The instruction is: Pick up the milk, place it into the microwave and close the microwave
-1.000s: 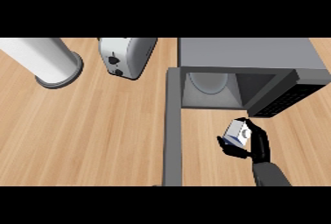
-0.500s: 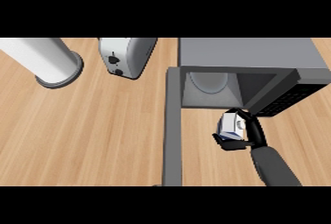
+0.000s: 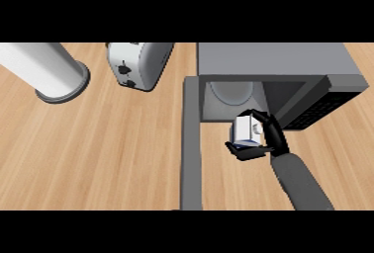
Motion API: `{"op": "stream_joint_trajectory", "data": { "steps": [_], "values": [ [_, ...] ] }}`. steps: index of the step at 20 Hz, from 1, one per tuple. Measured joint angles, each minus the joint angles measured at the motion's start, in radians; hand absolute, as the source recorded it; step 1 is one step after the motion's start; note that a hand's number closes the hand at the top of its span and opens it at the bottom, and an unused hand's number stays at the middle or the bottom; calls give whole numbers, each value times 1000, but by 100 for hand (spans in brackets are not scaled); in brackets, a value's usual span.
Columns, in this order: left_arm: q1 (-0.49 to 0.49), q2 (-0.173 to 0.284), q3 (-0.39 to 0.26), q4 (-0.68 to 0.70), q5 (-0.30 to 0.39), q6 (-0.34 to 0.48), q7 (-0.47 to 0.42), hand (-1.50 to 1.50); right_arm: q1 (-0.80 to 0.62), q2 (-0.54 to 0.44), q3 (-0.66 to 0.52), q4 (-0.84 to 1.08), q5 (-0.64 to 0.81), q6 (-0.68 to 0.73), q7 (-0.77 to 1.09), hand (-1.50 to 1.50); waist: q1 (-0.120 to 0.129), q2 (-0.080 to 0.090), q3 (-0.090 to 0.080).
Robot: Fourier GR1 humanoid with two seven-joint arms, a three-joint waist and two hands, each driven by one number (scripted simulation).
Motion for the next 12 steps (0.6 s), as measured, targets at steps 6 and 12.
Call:
{"op": "stream_joint_trajectory", "data": {
  "steps": [6,12],
  "values": [
    [-13,0,22,24,-2,-19,7,-150,-37,-2,23,-170,32,-41,235,150,1,1,0],
    [-70,2,48,60,-6,-27,37,-150,-188,-22,-8,-89,40,1,359,150,12,7,2]
  ]
}}
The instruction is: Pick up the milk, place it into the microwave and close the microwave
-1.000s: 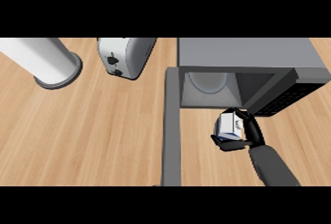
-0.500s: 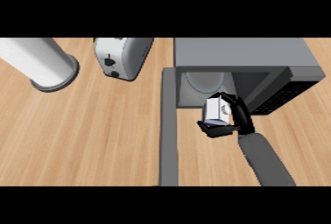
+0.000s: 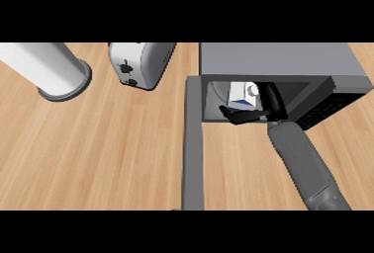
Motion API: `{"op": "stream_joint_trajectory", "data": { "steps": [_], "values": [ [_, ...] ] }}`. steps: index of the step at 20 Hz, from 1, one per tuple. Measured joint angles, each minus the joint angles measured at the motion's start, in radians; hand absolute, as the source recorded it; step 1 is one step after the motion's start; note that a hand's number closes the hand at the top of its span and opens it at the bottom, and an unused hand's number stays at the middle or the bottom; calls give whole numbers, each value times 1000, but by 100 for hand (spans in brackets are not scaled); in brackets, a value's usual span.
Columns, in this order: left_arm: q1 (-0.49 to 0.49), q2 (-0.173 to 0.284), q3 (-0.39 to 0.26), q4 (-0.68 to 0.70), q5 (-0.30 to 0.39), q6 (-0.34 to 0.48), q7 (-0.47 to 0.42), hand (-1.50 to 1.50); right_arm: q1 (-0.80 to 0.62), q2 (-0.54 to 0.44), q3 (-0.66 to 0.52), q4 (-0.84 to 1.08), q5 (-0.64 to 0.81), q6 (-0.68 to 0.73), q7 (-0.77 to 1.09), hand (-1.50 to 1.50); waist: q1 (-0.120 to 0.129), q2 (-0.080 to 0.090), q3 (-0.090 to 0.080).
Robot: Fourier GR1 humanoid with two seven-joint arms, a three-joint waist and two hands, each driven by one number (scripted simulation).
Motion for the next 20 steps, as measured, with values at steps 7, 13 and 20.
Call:
{"op": "stream_joint_trajectory", "data": {
  "steps": [7,13,20],
  "values": [
    [-70,29,30,76,2,-20,15,-150,-178,-18,-56,233,47,-95,3,150,20,10,3],
    [-136,45,11,92,-19,-2,49,-150,-284,-27,-113,402,67,-245,42,150,49,27,3],
    [-192,54,0,112,-50,12,64,-150,-336,-59,-195,494,36,-365,17,-150,79,43,3]
  ]
}}
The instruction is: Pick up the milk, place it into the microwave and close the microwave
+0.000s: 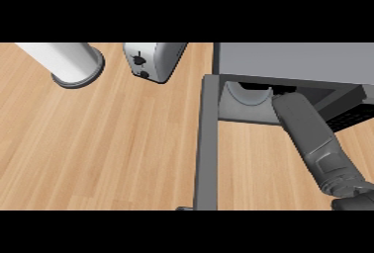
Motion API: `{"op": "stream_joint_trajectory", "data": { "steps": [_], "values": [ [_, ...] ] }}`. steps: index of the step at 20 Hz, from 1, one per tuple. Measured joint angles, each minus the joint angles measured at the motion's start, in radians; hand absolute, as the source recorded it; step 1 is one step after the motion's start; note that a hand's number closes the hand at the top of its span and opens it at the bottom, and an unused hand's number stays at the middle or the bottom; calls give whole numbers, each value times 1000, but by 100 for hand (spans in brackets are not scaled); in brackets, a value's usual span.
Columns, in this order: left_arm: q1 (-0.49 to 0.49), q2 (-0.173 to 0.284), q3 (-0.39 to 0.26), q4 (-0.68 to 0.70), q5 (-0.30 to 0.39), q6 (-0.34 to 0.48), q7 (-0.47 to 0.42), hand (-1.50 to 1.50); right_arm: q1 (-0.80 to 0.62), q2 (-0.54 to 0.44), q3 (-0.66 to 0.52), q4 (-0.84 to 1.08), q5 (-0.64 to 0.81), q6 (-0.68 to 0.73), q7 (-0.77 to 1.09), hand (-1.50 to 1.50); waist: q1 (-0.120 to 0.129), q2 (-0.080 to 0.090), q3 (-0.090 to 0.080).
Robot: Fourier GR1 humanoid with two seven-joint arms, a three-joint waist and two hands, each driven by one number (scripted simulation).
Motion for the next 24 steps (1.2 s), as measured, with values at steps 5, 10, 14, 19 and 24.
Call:
{"op": "stream_joint_trajectory", "data": {
  "steps": [5,10,14,19,24],
  "values": [
    [-44,20,4,19,-24,0,-3,-150,-25,-16,14,69,38,-53,-5,-150,18,7,0],
    [-61,21,-19,22,-49,-18,-2,-150,-40,-7,1,102,30,-11,-33,-150,25,8,0],
    [-80,20,-34,28,-65,-25,-3,-150,-49,-4,-19,112,11,49,-65,-150,19,6,1],
    [-84,7,-55,29,-77,-37,-2,-150,-33,-2,-57,111,-29,144,-139,-150,4,-3,0],
    [-78,-18,-96,15,-99,-51,9,-150,-14,11,-92,110,-66,225,-204,-150,-14,-12,0]
  ]
}}
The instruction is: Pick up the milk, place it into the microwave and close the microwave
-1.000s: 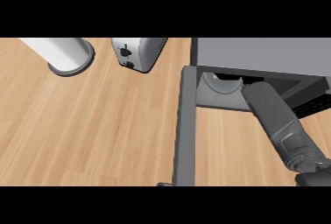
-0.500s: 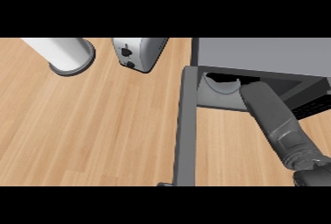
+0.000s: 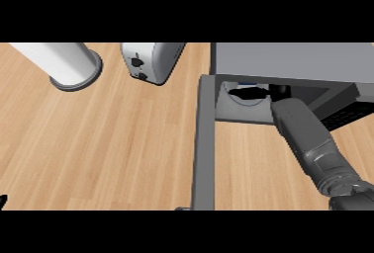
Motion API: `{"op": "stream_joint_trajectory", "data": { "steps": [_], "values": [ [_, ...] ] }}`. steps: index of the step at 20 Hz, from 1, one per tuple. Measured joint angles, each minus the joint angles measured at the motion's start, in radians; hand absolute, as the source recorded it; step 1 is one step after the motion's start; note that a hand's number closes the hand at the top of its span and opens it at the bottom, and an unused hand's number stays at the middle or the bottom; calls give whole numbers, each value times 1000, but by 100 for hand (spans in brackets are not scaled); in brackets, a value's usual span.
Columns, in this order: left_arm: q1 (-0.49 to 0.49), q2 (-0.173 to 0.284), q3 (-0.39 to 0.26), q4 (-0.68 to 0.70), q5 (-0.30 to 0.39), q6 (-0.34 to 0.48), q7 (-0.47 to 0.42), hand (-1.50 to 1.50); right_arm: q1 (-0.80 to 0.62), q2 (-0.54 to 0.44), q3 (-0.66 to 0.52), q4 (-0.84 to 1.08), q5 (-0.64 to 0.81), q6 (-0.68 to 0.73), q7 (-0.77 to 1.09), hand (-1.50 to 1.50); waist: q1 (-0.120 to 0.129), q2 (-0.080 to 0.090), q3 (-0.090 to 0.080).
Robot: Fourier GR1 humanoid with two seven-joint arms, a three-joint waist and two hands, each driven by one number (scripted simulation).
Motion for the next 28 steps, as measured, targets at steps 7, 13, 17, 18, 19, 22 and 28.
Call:
{"op": "stream_joint_trajectory", "data": {
  "steps": [7,13,17,18,19,22,28],
  "values": [
    [30,-35,-103,-68,-68,11,4,-150,62,31,-28,-15,-40,103,-84,-150,-33,-16,-2],
    [28,-41,-196,-93,-157,60,-4,-150,161,56,-11,-83,-55,190,-112,-150,-67,-31,-3],
    [-20,-37,-263,-94,-195,104,35,-150,243,78,9,-168,-68,237,-113,-150,-84,-36,-4],
    [-30,-38,-277,-98,-199,112,48,-150,269,90,18,-197,-70,243,-113,-150,-88,-37,-4],
    [-19,-39,-303,-111,-211,117,54,-150,298,101,25,-222,-72,250,-112,-150,-90,-39,-4],
    [-67,-41,-345,-86,-236,139,82,-150,389,128,54,-313,-76,272,-99,-150,-105,-43,-5],
    [-117,-35,-432,-72,-306,146,145,150,610,144,107,-544,-104,370,-82,-150,-124,-47,-6]
  ]
}}
